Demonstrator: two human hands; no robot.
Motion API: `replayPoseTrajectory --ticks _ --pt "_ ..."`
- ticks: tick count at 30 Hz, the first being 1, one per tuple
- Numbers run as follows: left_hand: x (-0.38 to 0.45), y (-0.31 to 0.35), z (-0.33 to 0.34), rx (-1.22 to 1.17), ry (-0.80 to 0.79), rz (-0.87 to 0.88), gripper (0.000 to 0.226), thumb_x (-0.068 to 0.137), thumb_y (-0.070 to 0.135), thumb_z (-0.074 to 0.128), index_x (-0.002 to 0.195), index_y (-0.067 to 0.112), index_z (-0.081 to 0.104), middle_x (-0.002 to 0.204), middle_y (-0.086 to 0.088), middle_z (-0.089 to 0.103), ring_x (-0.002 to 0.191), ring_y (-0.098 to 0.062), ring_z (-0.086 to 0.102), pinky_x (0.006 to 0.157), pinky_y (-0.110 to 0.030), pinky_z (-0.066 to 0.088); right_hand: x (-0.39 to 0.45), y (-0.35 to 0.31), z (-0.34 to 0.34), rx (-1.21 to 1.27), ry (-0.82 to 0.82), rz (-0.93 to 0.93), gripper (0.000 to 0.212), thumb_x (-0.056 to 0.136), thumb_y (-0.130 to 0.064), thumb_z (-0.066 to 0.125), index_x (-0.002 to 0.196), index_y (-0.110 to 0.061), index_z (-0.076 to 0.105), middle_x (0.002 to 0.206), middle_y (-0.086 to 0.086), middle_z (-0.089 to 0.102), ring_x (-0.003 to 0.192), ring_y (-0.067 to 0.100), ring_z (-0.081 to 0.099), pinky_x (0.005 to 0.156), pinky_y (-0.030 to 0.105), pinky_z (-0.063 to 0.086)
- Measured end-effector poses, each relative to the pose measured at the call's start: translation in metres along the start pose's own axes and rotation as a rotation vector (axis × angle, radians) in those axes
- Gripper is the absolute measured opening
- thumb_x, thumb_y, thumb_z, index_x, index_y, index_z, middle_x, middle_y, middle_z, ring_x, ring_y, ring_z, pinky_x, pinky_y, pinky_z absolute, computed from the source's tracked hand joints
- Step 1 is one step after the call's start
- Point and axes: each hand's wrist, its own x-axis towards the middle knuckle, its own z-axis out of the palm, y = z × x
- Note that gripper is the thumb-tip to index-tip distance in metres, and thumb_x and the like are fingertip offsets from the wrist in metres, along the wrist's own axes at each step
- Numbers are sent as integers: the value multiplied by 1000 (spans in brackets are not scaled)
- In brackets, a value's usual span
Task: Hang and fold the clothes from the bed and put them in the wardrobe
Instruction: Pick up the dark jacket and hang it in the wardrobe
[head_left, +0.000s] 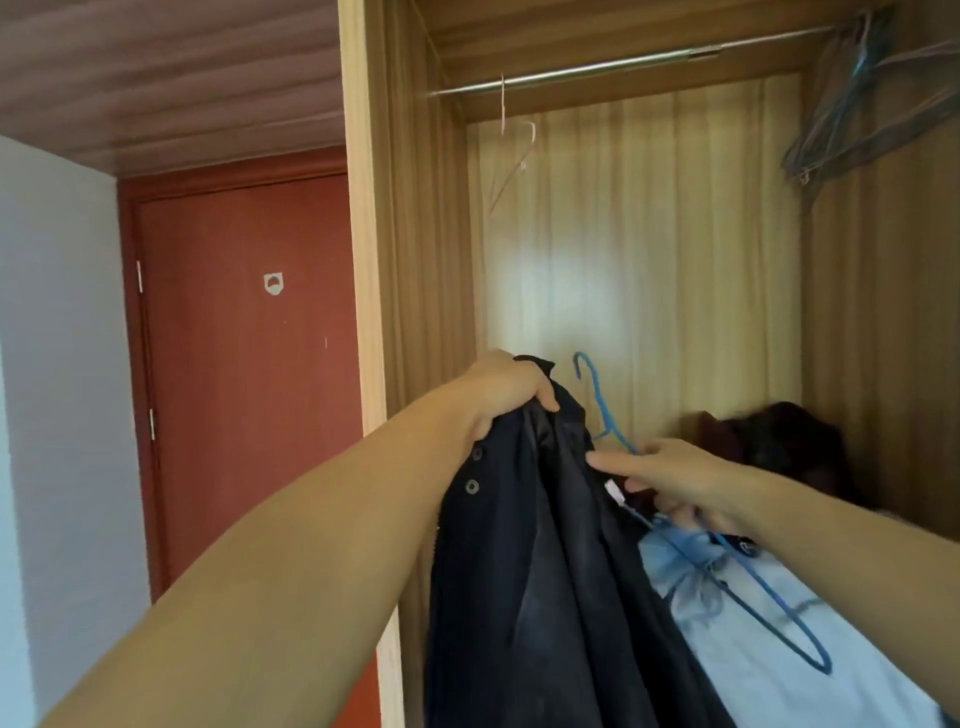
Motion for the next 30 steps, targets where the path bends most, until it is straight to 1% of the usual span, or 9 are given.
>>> replayPoseTrajectory --ticks 3,5,7,10,15,17,22,27,30 --pt "-2 -27 11 21 -35 -66 25 73 4 72 94 2 59 107 -18 64 96 -34 63 79 -38 55 5 18 35 201 218 -103 42 81 -43 74 86 -6 56 72 6 50 37 12 26 38 20 21" --pt "-5 -49 17 17 -52 -98 24 73 6 73 87 7 54 107 -17 63 98 -34 62 83 -41 55 5 21 45 301 229 -83 37 83 -40 73 91 -7 59 70 7 51 40 13 33 39 20 31" --pt "-6 -65 18 19 -77 -122 31 69 7 75 93 6 56 108 -17 63 98 -34 62 86 -44 55 2 21 50 287 213 -103 34 85 -42 70 91 -10 60 59 3 43 44 13 32 41 22 28" --pt "-6 -80 15 24 -110 -121 51 58 9 77 106 0 62 109 -19 65 97 -37 64 86 -50 56 -5 21 50 211 338 -180 33 88 -45 62 81 -15 52 49 -2 26 42 14 24 40 22 19" --pt "-4 -96 9 23 -54 -144 63 54 9 75 115 -1 63 111 -18 65 99 -38 63 87 -48 55 -23 34 34 376 165 -62 59 92 -63 40 53 -19 36 43 -4 21 36 12 15 37 17 13" --pt "-3 -100 9 30 -12 -135 57 60 7 74 115 0 63 110 -18 66 99 -36 63 86 -44 55 -24 45 27 378 174 -42 58 97 -55 30 52 -18 30 43 -3 20 34 12 14 36 16 13" --pt "-3 -105 0 31 121 -105 33 75 1 69 107 6 69 100 -11 69 92 -26 65 72 -28 52 -27 82 19 377 33 -41 63 100 -37 32 40 -19 32 41 -3 15 31 9 12 36 10 12" --pt "-6 -104 -14 24 210 -113 17 83 3 66 99 8 68 99 -14 70 94 -31 68 86 -39 56 -31 104 13 255 -2 -83 65 102 -35 34 39 -21 30 46 -5 14 35 8 11 40 10 11" --pt "-6 -103 -21 13 227 -95 6 88 6 66 94 7 68 97 -13 70 88 -27 69 80 -37 57 -29 106 8 162 -29 -69 65 102 -34 36 39 -22 29 46 -4 15 36 8 11 42 13 9"
